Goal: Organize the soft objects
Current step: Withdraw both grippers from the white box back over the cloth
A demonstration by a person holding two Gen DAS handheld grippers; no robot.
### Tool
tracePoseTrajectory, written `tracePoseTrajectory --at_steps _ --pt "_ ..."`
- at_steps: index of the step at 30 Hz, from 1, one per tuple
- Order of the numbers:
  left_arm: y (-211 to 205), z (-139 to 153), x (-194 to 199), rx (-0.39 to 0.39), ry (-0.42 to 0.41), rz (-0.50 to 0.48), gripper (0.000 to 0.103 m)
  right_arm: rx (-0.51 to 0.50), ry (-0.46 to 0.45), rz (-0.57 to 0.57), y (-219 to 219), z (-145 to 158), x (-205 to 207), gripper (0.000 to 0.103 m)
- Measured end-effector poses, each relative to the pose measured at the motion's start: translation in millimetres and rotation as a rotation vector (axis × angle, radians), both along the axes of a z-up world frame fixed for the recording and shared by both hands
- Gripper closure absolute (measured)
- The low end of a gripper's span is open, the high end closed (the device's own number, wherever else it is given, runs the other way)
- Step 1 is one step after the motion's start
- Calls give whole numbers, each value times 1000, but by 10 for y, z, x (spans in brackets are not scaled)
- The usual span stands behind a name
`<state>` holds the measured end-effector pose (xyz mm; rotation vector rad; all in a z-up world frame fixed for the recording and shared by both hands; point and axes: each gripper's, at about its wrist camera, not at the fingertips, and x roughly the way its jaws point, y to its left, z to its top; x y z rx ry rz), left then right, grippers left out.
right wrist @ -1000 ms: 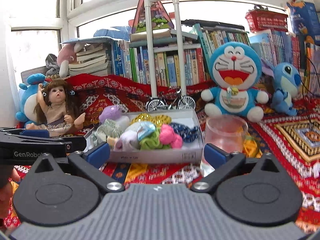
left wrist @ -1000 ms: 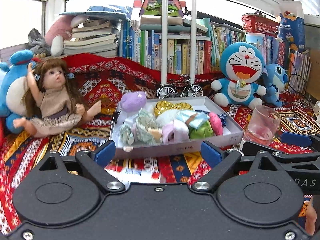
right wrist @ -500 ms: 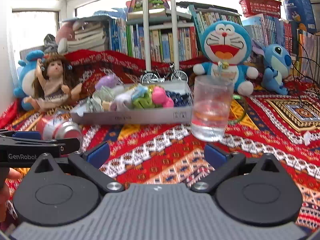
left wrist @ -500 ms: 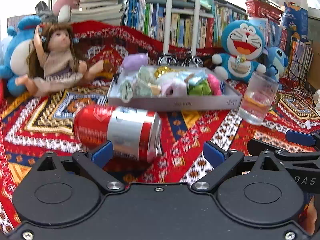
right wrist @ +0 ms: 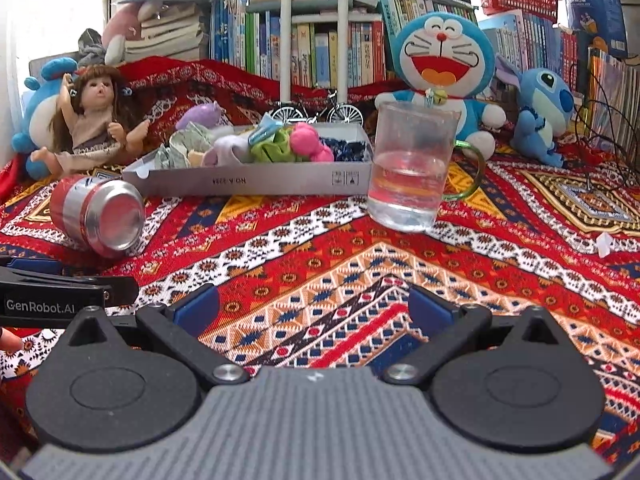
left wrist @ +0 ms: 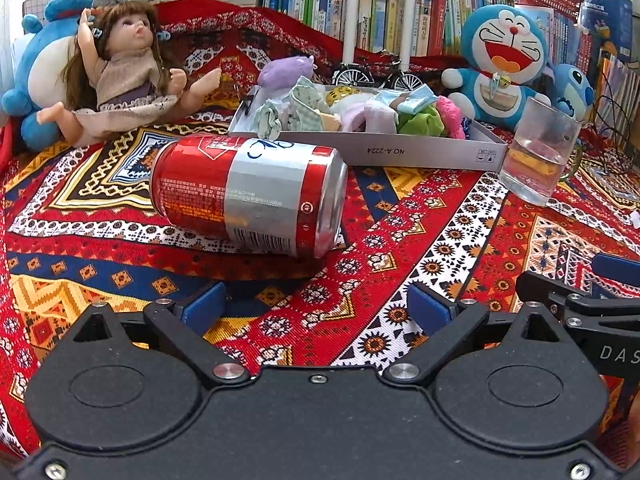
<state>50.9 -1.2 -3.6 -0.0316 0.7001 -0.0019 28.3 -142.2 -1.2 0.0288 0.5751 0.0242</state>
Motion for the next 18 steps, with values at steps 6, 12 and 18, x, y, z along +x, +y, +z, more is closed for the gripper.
tracePoseTrajectory --at_steps 6,12,18 --pt "-49 -46 10 42 -6 -4 0 -28 23 5 54 -104 31 0" --pt "-62 -73 -4 45 -29 11 0 -43 4 6 78 -136 3 0" --pt "-75 -96 -23 49 -49 21 0 -47 5 12 76 -137 7 0"
